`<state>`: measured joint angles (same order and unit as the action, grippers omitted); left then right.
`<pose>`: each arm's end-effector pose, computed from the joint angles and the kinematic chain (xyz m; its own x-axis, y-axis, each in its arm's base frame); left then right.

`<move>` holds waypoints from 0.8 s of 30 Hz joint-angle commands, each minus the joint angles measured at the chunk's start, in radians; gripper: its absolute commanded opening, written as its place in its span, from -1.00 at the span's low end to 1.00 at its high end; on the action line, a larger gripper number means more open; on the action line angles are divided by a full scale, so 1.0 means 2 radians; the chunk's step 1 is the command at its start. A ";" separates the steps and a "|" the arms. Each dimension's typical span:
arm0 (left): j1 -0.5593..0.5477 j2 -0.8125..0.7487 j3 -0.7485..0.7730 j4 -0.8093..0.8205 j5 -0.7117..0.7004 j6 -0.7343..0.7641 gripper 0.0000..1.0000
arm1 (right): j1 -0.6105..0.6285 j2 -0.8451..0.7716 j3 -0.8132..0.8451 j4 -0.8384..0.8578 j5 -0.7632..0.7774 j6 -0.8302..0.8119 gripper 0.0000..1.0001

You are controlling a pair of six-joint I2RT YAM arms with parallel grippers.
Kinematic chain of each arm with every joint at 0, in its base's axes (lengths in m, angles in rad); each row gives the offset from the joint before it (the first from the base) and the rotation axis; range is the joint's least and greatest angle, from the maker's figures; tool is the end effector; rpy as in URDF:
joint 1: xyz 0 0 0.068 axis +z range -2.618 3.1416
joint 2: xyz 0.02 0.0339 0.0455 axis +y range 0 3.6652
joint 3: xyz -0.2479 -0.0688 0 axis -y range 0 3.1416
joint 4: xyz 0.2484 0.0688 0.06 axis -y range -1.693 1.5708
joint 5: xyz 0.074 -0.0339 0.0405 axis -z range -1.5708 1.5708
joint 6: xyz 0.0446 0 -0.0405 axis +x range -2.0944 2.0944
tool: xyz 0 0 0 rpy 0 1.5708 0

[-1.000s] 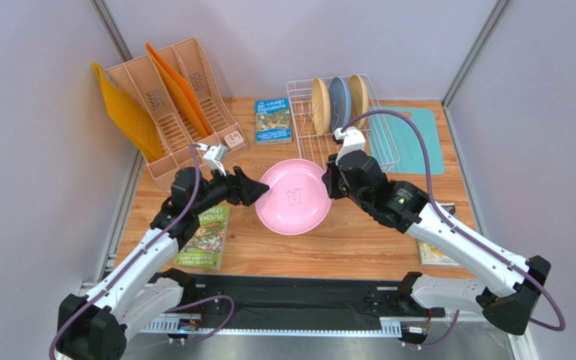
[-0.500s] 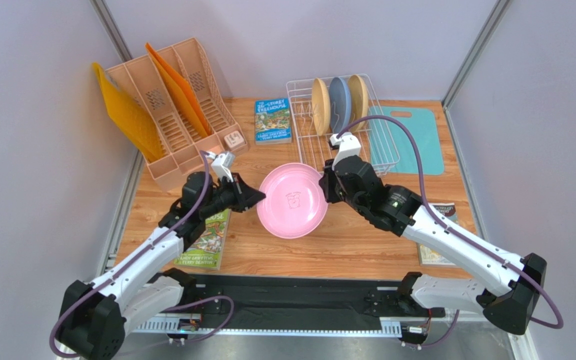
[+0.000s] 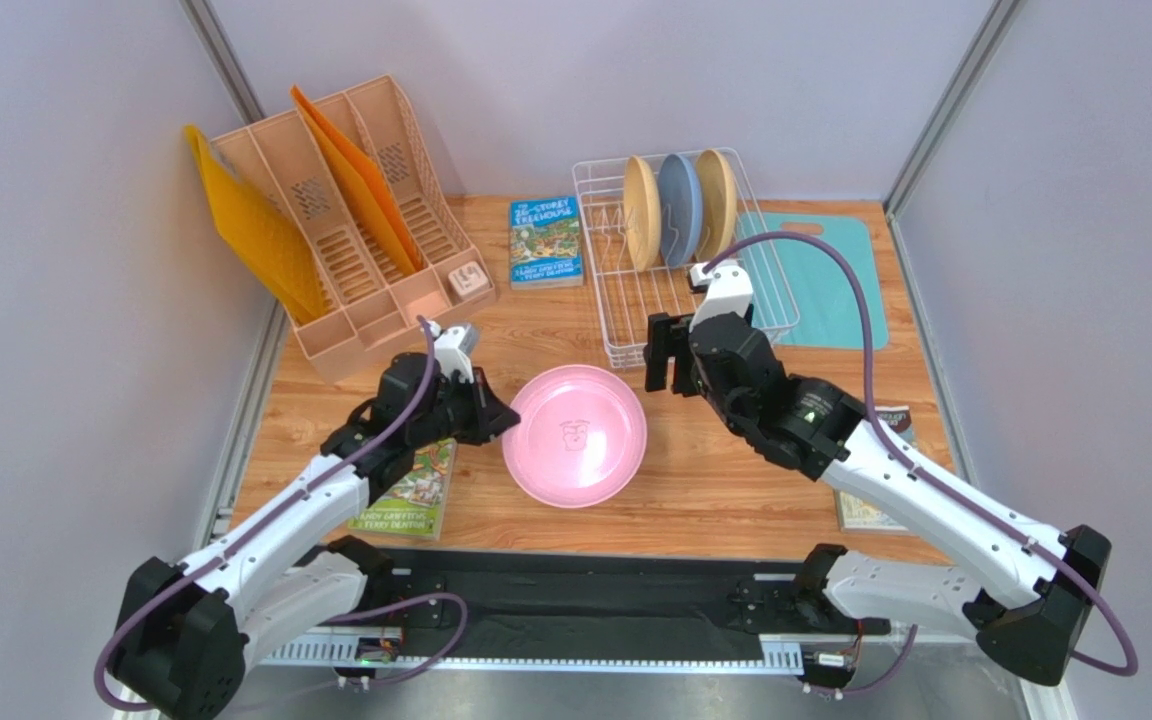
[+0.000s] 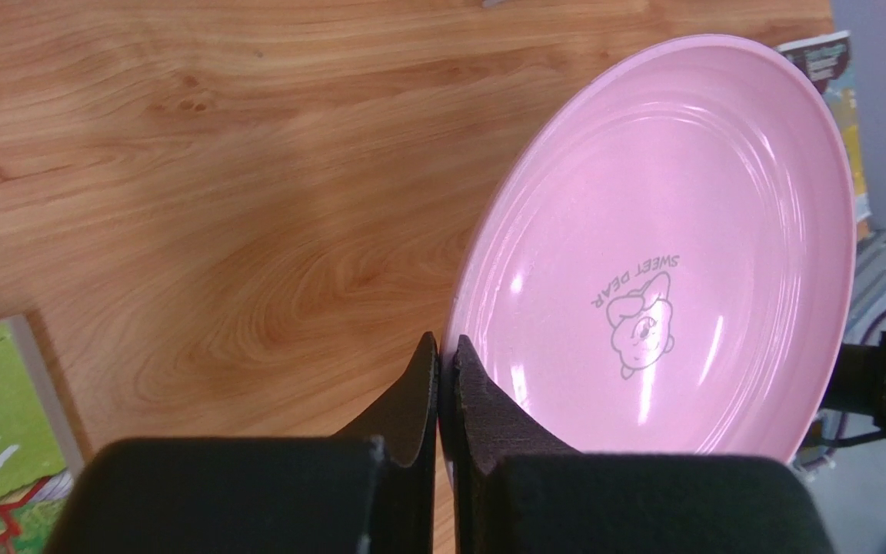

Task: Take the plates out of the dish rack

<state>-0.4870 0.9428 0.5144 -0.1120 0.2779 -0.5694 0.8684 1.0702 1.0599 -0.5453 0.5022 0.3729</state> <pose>0.1935 -0.1163 0.2054 -0.7376 -0.1960 -0.6461 0.3090 0.7528 -0.5812 0.1754 0.1740 0.3288 -0.4648 -0.0549 -0.8837 -0.2529 0.9647 0.0731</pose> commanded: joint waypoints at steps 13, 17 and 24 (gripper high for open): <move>0.000 0.082 0.035 -0.022 -0.186 0.067 -1.00 | -0.117 0.107 0.103 0.021 0.036 -0.068 0.61; -0.001 0.124 0.045 0.001 -0.210 0.078 -1.00 | -0.138 0.176 0.150 0.047 0.028 -0.097 0.60; 0.000 0.167 0.062 0.015 -0.216 0.077 -1.00 | -0.163 0.291 0.245 0.071 0.025 -0.146 0.58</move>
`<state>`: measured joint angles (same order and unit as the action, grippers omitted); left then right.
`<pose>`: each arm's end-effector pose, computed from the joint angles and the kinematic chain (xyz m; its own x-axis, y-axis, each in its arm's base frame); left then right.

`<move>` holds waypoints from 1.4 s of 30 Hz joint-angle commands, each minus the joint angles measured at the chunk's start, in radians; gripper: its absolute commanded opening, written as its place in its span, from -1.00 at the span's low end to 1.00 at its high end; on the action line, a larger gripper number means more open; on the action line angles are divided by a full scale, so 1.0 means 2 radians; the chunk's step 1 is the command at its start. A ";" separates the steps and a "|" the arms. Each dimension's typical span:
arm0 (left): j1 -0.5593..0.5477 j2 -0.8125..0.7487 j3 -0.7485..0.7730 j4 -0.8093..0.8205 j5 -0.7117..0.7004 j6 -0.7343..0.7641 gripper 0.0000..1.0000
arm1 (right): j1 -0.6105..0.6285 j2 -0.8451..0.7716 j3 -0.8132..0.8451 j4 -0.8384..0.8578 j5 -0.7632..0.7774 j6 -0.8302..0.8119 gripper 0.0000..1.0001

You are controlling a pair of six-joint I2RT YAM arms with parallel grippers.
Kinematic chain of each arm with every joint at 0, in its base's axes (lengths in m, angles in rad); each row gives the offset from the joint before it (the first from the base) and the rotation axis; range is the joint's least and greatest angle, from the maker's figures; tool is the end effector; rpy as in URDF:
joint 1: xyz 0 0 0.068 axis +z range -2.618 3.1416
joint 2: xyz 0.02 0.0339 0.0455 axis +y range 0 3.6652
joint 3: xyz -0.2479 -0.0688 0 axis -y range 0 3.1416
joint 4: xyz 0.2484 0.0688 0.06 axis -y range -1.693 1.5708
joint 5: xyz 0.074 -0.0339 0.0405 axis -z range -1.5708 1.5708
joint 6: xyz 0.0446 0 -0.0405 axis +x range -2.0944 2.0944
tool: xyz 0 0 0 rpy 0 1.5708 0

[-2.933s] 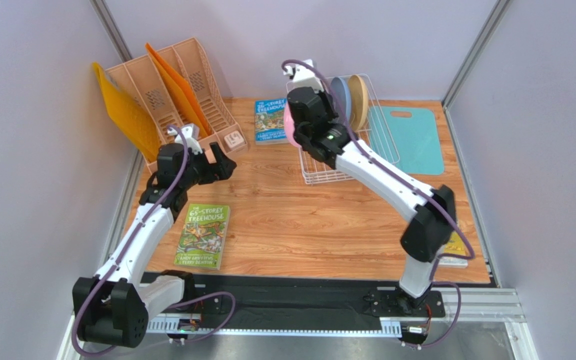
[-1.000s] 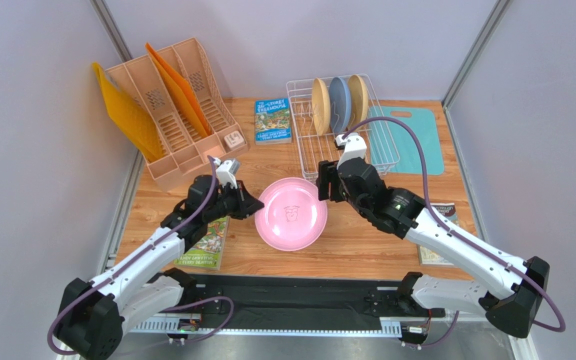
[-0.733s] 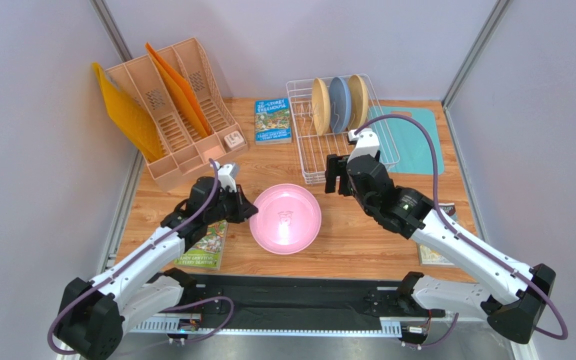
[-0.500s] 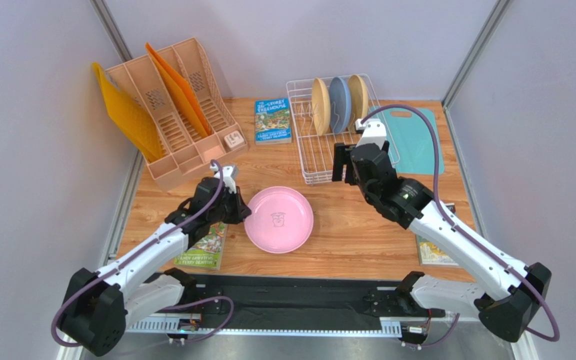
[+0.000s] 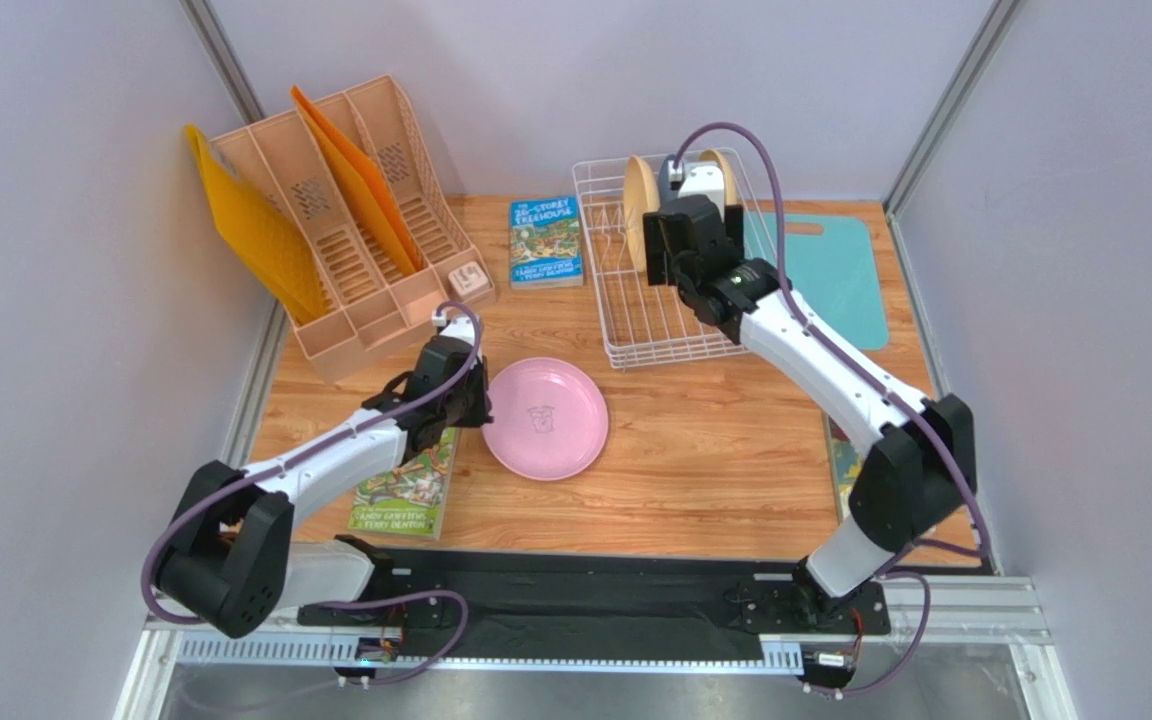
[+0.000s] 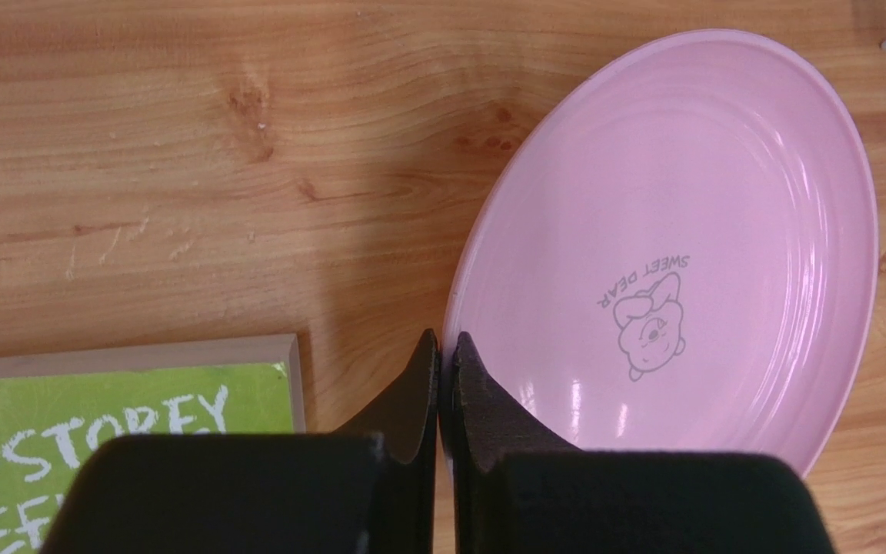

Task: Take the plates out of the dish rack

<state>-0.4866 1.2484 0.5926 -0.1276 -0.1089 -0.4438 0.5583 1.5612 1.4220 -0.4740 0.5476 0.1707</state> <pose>0.2310 -0.1167 0.1612 -0.7337 -0.0947 -0.6728 0.0905 0.9678 -0.2350 0.3207 0.1729 0.3218 -0.4965 -0.1391 -0.8568 -0.0069 0.9877 -0.1563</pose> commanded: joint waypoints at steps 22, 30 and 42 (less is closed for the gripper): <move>-0.001 0.006 0.000 -0.013 -0.054 0.006 -0.45 | -0.011 0.331 0.351 0.030 0.072 -0.140 0.35; -0.001 -0.017 -0.011 -0.030 -0.071 0.004 -0.09 | -0.011 0.344 0.362 0.035 0.095 -0.157 0.00; -0.001 -0.111 0.003 -0.049 -0.056 0.015 0.99 | -0.011 0.374 0.397 0.025 0.107 -0.186 -0.56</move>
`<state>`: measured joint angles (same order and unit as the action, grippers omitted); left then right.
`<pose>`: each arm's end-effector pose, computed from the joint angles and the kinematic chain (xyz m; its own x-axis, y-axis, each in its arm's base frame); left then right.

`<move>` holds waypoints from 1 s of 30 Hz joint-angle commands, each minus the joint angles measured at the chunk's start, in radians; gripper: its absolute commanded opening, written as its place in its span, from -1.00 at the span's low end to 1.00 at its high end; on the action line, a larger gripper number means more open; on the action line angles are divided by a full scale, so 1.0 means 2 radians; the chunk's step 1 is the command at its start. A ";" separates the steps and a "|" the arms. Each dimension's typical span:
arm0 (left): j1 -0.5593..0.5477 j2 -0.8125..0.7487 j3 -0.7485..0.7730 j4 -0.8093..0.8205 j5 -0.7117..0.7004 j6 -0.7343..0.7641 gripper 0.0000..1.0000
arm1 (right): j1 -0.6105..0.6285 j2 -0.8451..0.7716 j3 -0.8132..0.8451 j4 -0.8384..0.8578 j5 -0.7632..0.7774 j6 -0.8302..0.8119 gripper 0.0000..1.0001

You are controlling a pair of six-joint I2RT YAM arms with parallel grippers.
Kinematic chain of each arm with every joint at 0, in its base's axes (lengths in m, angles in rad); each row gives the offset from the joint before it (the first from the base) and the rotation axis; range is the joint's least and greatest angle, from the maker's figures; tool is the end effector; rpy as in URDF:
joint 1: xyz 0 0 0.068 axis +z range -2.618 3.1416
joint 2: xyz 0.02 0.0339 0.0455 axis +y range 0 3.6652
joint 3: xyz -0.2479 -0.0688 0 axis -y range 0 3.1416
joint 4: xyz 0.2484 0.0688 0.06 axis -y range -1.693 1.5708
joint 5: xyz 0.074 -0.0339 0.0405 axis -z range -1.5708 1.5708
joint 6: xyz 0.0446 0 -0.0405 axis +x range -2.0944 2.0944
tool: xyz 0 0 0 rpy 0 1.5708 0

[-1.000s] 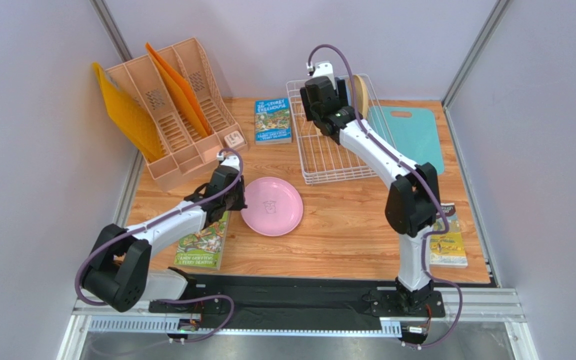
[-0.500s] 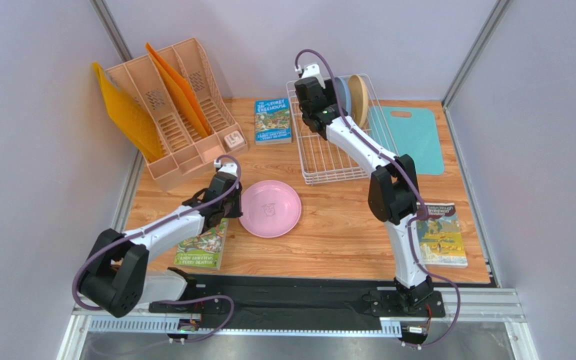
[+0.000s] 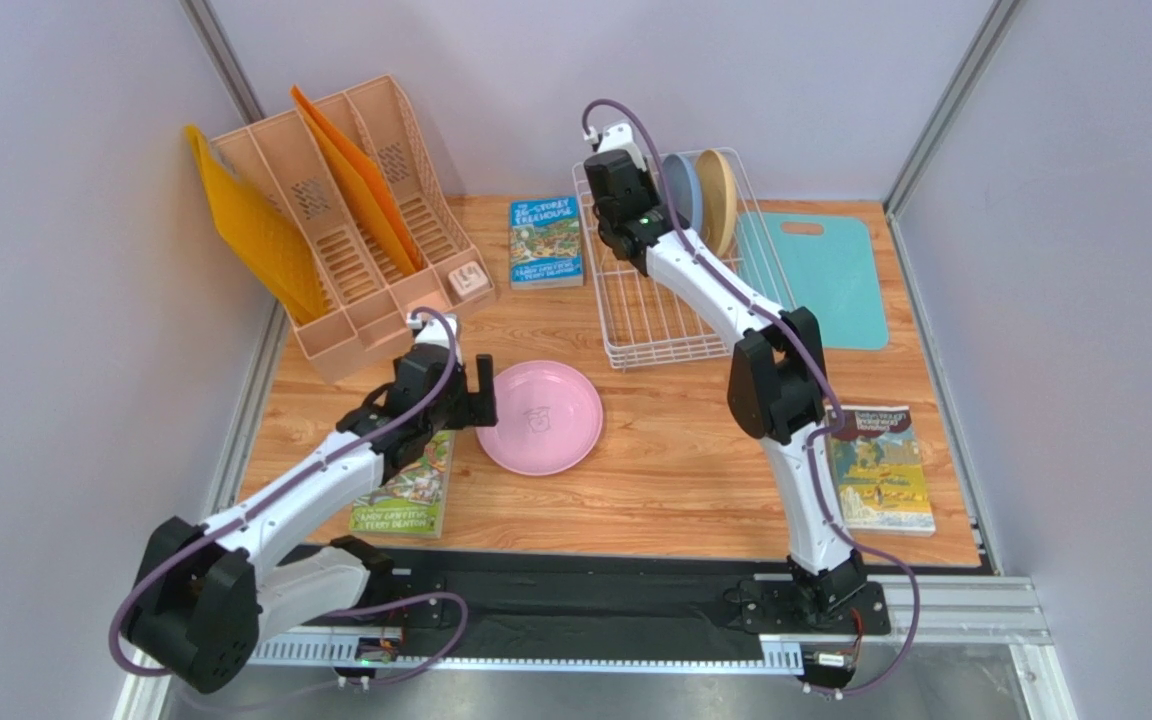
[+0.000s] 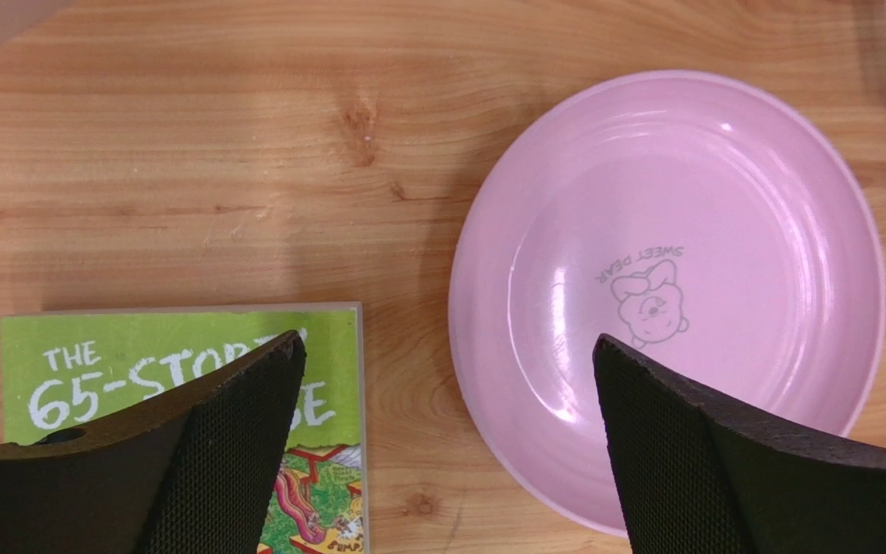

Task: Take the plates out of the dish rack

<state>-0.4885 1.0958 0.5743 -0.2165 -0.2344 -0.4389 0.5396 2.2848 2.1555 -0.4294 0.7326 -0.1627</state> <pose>0.2157 -0.1029 0.1833 -0.6673 -0.1134 -0.7361 0.0234 0.9847 -0.1729 0.4677 0.2453 0.2715 -0.4657 -0.4193 -0.7793 0.0295 0.8728 -0.4872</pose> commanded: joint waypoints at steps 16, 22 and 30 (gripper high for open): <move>0.000 -0.044 0.056 -0.002 0.052 0.046 0.99 | 0.022 -0.012 0.017 0.087 0.082 -0.104 -1.00; 0.000 -0.023 0.067 -0.021 0.053 0.040 0.99 | 0.037 0.010 0.039 0.144 0.146 -0.175 -1.00; 0.000 -0.030 0.059 -0.014 0.062 0.040 0.99 | 0.049 -0.008 -0.026 0.304 0.224 -0.277 -1.00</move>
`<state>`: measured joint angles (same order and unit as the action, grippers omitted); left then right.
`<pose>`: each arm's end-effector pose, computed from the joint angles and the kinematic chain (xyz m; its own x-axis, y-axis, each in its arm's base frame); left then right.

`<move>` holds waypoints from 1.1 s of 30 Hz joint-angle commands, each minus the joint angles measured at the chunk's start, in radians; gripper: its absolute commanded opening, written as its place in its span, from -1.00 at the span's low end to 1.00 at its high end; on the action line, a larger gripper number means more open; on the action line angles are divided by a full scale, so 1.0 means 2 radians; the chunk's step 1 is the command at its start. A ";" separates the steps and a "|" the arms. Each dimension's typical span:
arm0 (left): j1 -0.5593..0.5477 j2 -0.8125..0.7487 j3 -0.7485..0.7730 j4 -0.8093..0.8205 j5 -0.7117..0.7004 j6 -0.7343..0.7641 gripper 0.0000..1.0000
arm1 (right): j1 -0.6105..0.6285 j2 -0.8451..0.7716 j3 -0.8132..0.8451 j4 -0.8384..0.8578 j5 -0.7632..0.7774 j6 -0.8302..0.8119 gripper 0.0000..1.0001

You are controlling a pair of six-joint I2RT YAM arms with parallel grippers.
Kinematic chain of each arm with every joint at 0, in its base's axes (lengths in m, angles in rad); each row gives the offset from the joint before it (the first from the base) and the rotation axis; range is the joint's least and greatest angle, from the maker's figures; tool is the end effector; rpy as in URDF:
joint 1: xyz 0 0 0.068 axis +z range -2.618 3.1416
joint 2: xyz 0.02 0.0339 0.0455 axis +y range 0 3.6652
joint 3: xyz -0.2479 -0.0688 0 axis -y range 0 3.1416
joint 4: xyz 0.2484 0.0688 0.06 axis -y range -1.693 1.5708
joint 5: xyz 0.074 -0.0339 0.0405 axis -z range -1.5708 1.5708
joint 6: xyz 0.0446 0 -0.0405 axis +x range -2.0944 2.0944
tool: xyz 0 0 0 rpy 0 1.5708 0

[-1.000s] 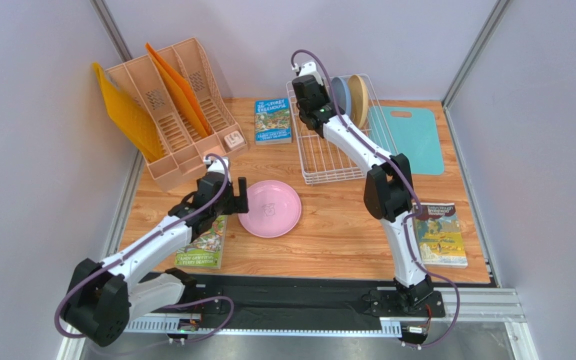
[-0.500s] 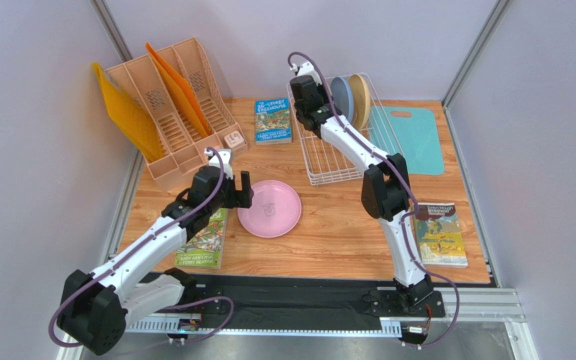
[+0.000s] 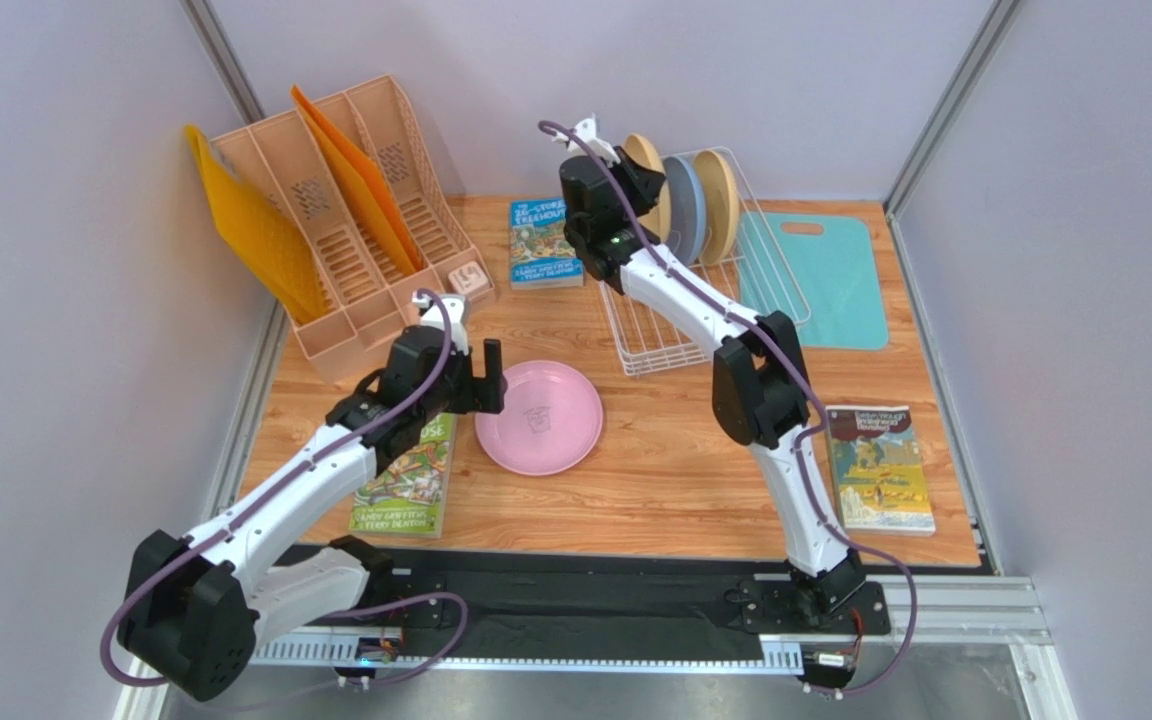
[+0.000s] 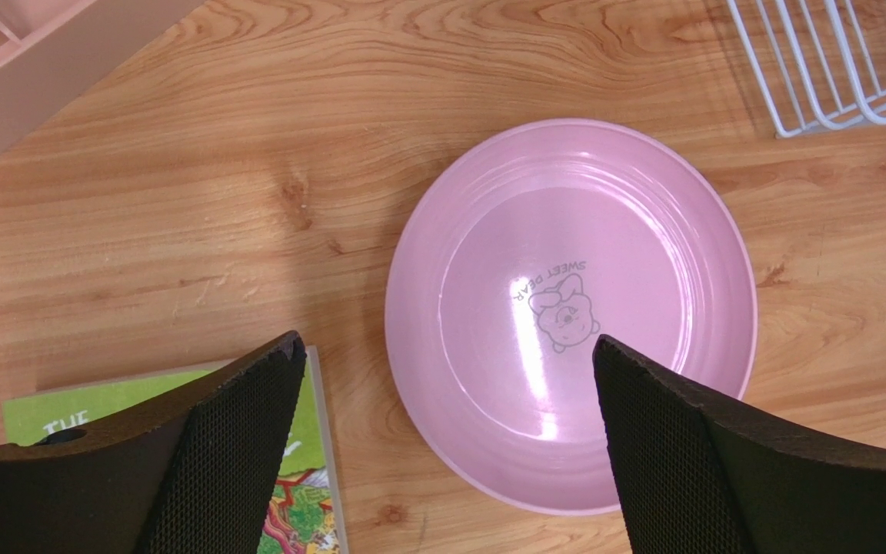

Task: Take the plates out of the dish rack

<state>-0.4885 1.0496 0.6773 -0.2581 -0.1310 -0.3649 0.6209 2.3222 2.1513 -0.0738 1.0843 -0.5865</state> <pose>0.2193 -0.1100 0.2243 -0.6190 -0.0717 -0.7821 0.1619 0.9628 -0.2163 0.4591 0.2799 0.2885 -0.3997 -0.6040 -0.6895 0.2454 0.6543 -0.7153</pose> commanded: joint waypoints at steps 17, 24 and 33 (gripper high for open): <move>0.000 0.007 0.016 0.048 0.098 -0.013 0.77 | 0.049 -0.314 -0.217 -0.131 0.011 0.187 -1.00; 0.000 -0.025 0.005 0.090 0.144 -0.033 0.66 | 0.072 -0.422 -0.313 -0.233 -0.100 0.329 -1.00; 0.000 -0.056 -0.028 0.181 0.204 -0.059 0.54 | 0.082 -0.541 -0.429 -0.251 -0.270 0.456 -1.00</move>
<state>-0.4885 0.9436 0.6460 -0.0181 0.1978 -0.4454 0.7708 1.3457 1.3430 -0.5919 0.7410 0.1467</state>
